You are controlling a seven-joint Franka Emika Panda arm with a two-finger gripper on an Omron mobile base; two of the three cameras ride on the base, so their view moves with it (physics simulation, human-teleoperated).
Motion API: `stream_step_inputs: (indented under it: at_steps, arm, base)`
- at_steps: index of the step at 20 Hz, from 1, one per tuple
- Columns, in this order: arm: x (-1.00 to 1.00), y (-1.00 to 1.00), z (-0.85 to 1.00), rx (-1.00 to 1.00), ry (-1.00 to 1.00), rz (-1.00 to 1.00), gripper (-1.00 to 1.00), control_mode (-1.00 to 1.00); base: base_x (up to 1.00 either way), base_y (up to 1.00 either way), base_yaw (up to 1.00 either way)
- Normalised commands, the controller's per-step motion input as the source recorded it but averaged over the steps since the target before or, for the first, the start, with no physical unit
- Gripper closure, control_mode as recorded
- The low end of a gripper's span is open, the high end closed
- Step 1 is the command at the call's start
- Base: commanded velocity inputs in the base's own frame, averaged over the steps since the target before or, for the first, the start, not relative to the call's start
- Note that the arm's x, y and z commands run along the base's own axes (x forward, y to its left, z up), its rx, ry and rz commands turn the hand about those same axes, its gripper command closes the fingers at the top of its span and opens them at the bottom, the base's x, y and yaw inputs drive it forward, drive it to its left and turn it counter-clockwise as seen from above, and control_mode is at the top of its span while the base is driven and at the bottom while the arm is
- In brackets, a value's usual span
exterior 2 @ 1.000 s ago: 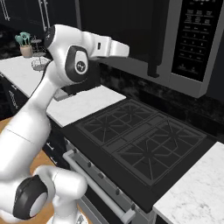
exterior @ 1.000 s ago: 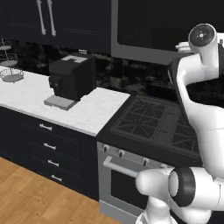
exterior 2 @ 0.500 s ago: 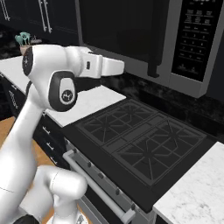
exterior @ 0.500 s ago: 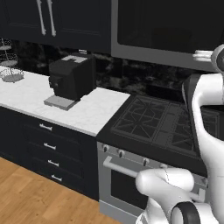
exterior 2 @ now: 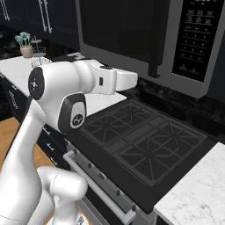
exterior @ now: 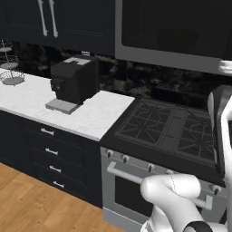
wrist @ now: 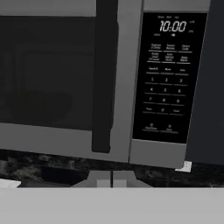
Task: Pick the cucumber from the sink and place it in the bowl. Then pick the bowl and place it in the microwave. Then close the microwave door and press the start button.
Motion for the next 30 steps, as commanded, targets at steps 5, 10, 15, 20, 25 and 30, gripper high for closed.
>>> stream_step_inputs:
  at_steps: [5, 10, 15, 20, 25, 30]
  arm:
    - [-0.14, -0.26, 0.0, 0.0, 0.0, 0.07, 1.0, -1.0]
    - [0.0, -0.21, 0.04, 0.0, 0.0, 0.03, 1.0, -1.0]
    - [0.02, -0.4, 0.15, 0.04, 0.0, 0.0, 1.0, -1.0]
    - [0.22, -0.28, 0.05, 0.03, 0.0, 0.0, 1.0, -1.0]
    - [0.34, -0.19, 0.0, 0.03, 0.0, 0.0, 1.0, -1.0]
    - [0.22, -0.27, 0.0, 0.03, 0.0, 0.0, 1.0, -1.0]
  base:
    - [0.0, 0.0, 0.0]
    - [0.0, 0.0, 0.0]
    - [0.0, 0.0, 0.0]
    - [0.0, 0.0, 0.0]
    - [0.0, 0.0, 0.0]
    - [0.0, 0.0, 0.0]
